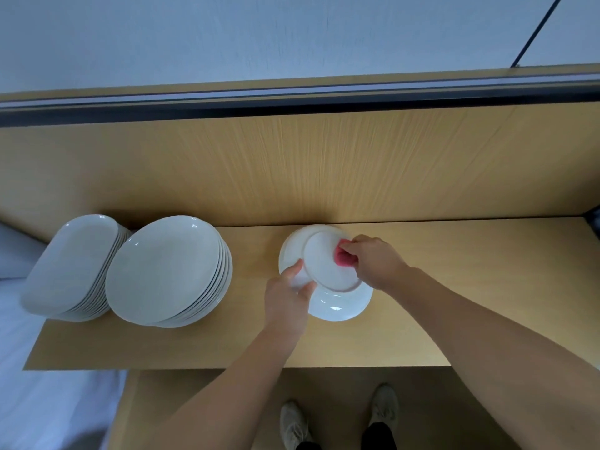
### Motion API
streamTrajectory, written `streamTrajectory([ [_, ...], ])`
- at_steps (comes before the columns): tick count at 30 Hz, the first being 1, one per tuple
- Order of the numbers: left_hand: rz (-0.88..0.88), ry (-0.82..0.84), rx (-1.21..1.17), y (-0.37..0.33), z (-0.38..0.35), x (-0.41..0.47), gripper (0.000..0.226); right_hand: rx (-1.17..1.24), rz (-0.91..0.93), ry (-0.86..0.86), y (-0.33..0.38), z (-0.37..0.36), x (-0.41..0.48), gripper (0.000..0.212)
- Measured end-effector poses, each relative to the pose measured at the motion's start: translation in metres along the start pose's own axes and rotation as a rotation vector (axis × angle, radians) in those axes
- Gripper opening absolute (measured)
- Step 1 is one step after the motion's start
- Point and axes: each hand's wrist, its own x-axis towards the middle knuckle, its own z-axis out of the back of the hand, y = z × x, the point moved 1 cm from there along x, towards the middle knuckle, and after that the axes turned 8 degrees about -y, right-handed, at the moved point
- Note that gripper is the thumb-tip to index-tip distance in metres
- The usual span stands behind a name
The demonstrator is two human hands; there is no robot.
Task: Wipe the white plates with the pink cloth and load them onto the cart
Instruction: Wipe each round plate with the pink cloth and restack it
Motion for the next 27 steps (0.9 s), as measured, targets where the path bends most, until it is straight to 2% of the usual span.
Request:
streamTrajectory([
  [10,-0.043,-0.006,-0.015,0.004,-0.002,-0.001,0.05,0.076,0.046,0.072,0.019,0.002,-0.046,0.04],
  [13,-0.061,-0.026,-0.036,0.003,-0.001,-0.002,0.058,0.128,0.046,0.095,0.021,0.009,-0.052,0.04],
  [16,0.03,-0.051,-0.176,-0.002,0.0,0.004,0.069,0.183,0.026,0.061,0.017,0.02,-0.057,0.04],
  [21,0.083,0.052,-0.337,-0.025,-0.002,0.002,0.024,0.273,-0.006,-0.016,0.009,0.042,-0.06,0.052],
  [27,0.013,0.129,-0.367,-0.054,-0.007,-0.021,0.025,0.435,-0.001,-0.07,-0.012,0.068,-0.064,0.036],
])
